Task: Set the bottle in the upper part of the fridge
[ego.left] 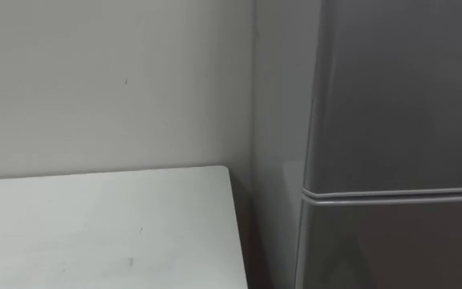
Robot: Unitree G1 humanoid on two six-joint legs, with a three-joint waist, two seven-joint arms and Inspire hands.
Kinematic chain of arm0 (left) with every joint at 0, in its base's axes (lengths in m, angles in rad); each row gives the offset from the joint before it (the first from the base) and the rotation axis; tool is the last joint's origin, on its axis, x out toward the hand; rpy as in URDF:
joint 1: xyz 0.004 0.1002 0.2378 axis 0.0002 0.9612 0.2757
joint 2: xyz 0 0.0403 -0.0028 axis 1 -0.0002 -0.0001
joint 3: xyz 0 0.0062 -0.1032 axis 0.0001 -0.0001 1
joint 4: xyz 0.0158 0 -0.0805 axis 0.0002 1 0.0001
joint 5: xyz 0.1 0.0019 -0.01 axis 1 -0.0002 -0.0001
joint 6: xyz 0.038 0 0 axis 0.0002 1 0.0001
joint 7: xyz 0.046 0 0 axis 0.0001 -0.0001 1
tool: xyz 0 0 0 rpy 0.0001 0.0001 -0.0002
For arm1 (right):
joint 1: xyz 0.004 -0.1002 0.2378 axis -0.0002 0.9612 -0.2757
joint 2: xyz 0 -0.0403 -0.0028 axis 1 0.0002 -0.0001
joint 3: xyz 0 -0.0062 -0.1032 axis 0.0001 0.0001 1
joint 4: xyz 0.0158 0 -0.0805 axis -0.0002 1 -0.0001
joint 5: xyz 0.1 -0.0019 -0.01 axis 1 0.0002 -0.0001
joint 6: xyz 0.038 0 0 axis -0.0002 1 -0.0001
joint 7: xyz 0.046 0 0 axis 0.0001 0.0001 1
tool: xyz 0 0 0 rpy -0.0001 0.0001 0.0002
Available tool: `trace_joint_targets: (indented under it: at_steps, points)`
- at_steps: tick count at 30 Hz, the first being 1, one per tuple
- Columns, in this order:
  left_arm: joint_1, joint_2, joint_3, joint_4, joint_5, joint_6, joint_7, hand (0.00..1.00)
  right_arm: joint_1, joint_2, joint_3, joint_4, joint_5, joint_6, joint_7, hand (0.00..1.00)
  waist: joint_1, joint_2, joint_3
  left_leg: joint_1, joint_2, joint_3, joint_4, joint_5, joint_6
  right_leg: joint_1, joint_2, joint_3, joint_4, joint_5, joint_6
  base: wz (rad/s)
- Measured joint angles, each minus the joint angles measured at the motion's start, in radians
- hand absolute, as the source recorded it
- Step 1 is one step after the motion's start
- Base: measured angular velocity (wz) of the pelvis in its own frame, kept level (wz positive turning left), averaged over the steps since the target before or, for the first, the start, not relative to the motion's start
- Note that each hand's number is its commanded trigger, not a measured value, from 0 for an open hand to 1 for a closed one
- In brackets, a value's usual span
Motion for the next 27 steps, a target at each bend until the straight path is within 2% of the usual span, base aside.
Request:
trace_joint_targets:
  at_steps: [4,12,27]
  points:
    - [-0.012,0.000,-0.031,0.001,0.000,0.000,0.008,0.00,-0.007,0.007,0.029,0.001,-0.001,0.006,0.021,0.00,0.001,-0.005,-0.0013,-0.009,0.000,-0.001,0.005,0.000,0.000,-0.002,-0.001,-0.003,0.002,0.000,0.000,0.04]
    - [-0.029,0.002,-0.076,0.006,-0.001,-0.001,0.010,0.00,-0.030,0.007,0.072,0.009,-0.031,0.007,0.072,0.00,0.013,-0.013,0.0015,-0.011,-0.001,-0.007,0.004,0.000,0.000,-0.003,-0.001,-0.004,0.000,-0.001,0.000,0.00]
    - [-0.055,0.002,-0.087,0.043,-0.001,-0.001,0.007,0.00,-0.052,0.007,0.099,0.043,-0.037,0.007,0.108,0.00,0.016,-0.021,0.0027,-0.017,-0.001,-0.008,0.004,0.000,0.000,-0.006,-0.002,-0.011,-0.002,-0.001,0.000,0.00]
